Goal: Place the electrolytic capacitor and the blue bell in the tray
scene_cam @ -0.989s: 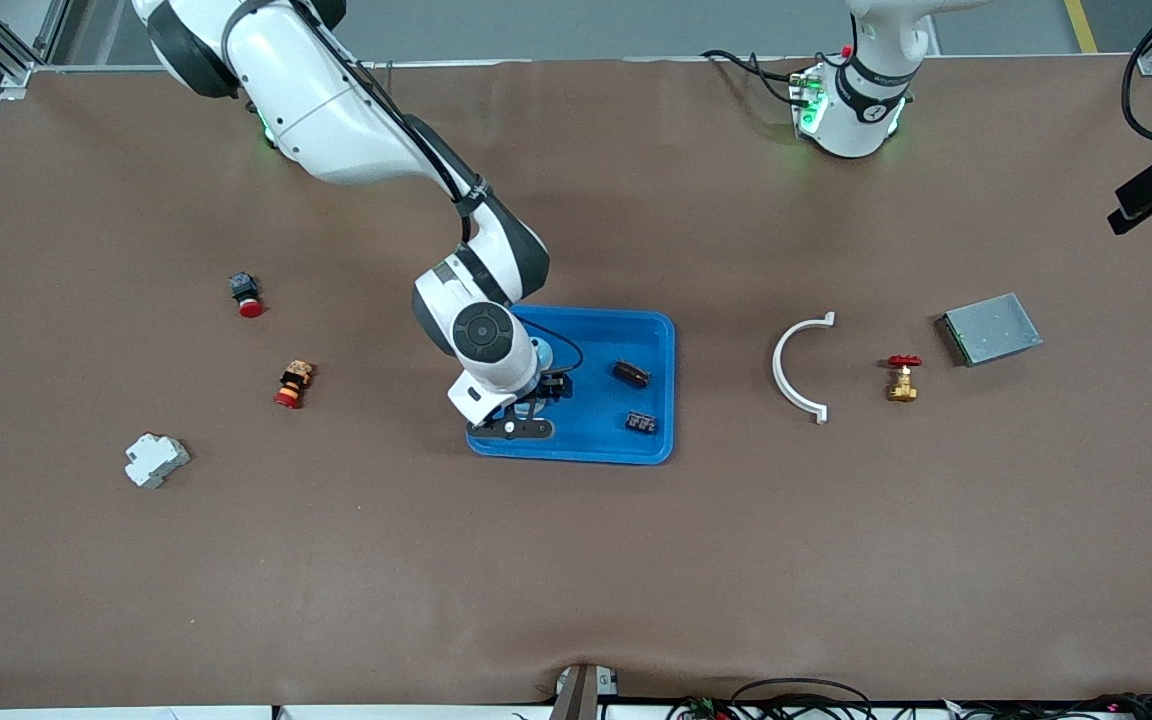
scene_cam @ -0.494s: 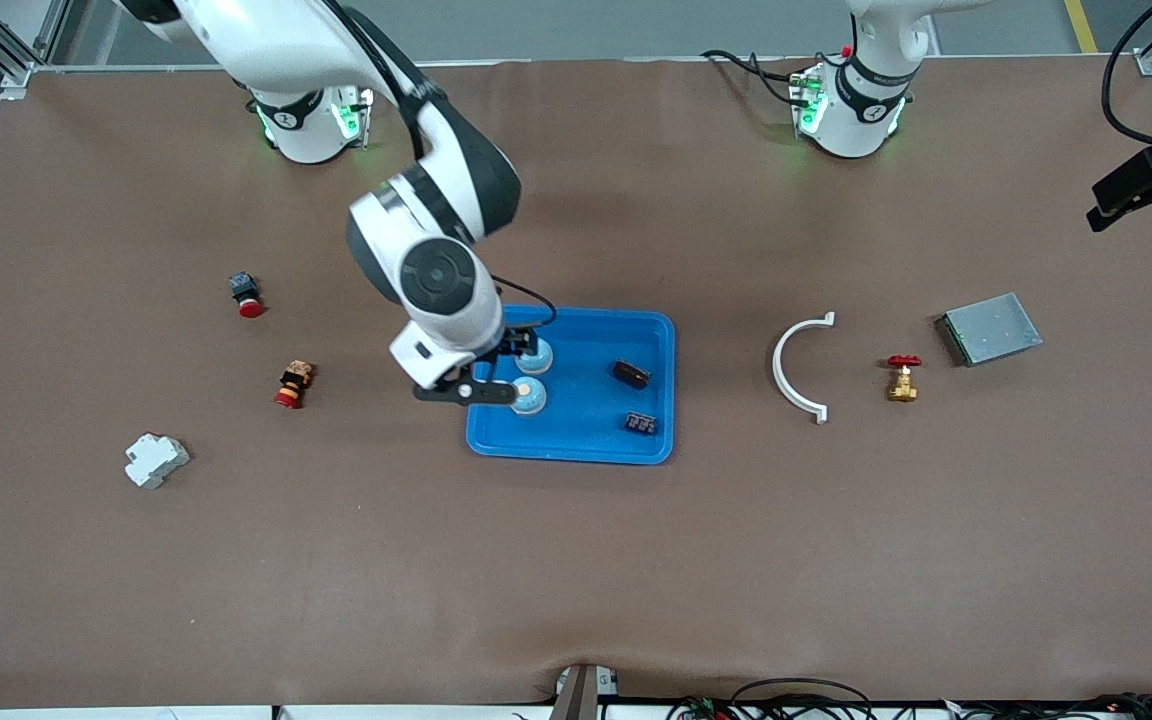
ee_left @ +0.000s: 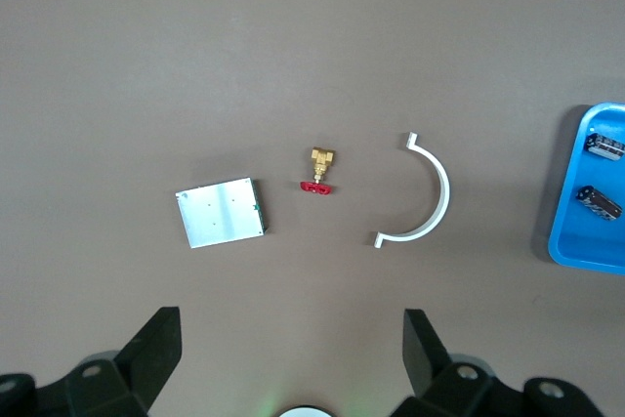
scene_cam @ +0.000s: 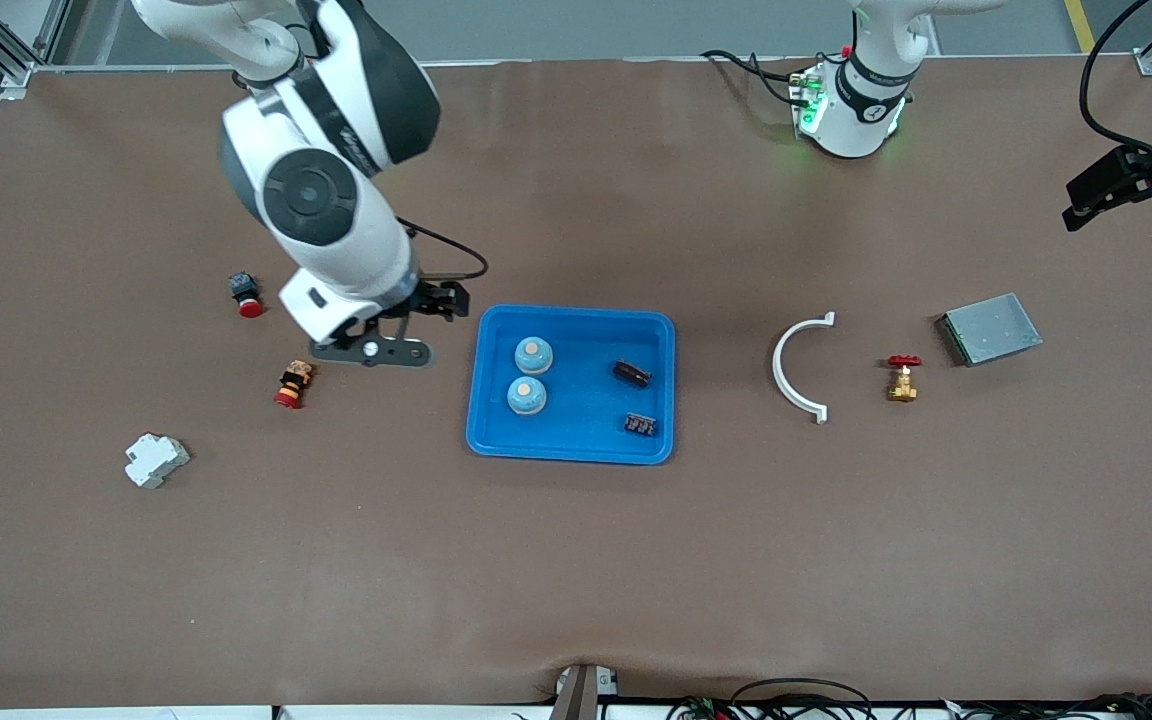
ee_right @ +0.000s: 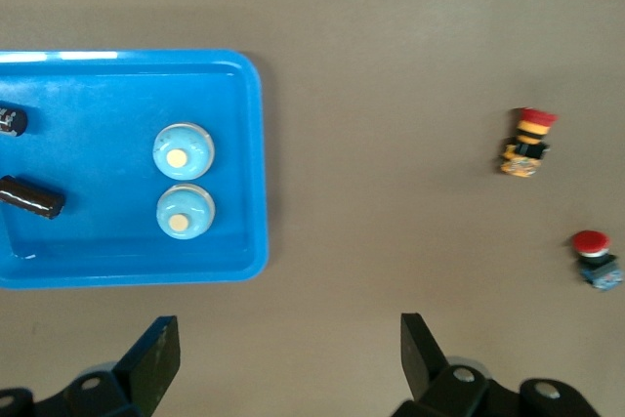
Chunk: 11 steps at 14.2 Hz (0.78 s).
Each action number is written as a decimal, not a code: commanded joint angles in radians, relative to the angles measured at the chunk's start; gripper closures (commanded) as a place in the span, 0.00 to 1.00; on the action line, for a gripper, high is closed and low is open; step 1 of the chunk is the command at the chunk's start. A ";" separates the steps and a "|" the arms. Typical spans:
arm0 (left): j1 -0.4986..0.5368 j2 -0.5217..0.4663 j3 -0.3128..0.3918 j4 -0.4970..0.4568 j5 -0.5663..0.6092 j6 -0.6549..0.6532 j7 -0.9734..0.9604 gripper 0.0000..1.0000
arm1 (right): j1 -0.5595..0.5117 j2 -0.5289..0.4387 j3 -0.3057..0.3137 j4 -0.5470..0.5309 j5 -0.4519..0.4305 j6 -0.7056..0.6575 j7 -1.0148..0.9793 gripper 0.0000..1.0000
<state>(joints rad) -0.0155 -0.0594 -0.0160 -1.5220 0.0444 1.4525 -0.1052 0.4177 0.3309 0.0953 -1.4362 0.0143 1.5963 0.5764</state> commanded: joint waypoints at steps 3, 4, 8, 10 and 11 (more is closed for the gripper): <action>-0.015 0.009 0.011 0.013 -0.006 -0.011 -0.001 0.00 | -0.137 -0.127 0.007 -0.047 0.007 -0.024 -0.143 0.00; -0.014 0.009 0.011 0.016 -0.012 -0.009 -0.001 0.00 | -0.161 -0.142 0.006 -0.047 0.006 -0.024 -0.177 0.00; -0.012 0.007 0.010 0.009 -0.018 -0.011 0.004 0.00 | -0.252 -0.191 0.003 -0.055 0.004 -0.022 -0.202 0.00; -0.012 0.007 0.010 0.011 -0.018 -0.012 0.012 0.00 | -0.263 -0.204 -0.026 -0.055 -0.004 -0.022 -0.266 0.00; -0.011 0.009 0.011 0.008 -0.017 -0.014 0.012 0.00 | -0.261 -0.210 -0.060 -0.056 -0.004 -0.022 -0.330 0.00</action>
<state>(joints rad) -0.0258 -0.0553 -0.0099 -1.5224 0.0444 1.4520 -0.1053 0.1667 0.1598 0.0678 -1.4550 0.0129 1.5663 0.3273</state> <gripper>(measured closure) 0.000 0.000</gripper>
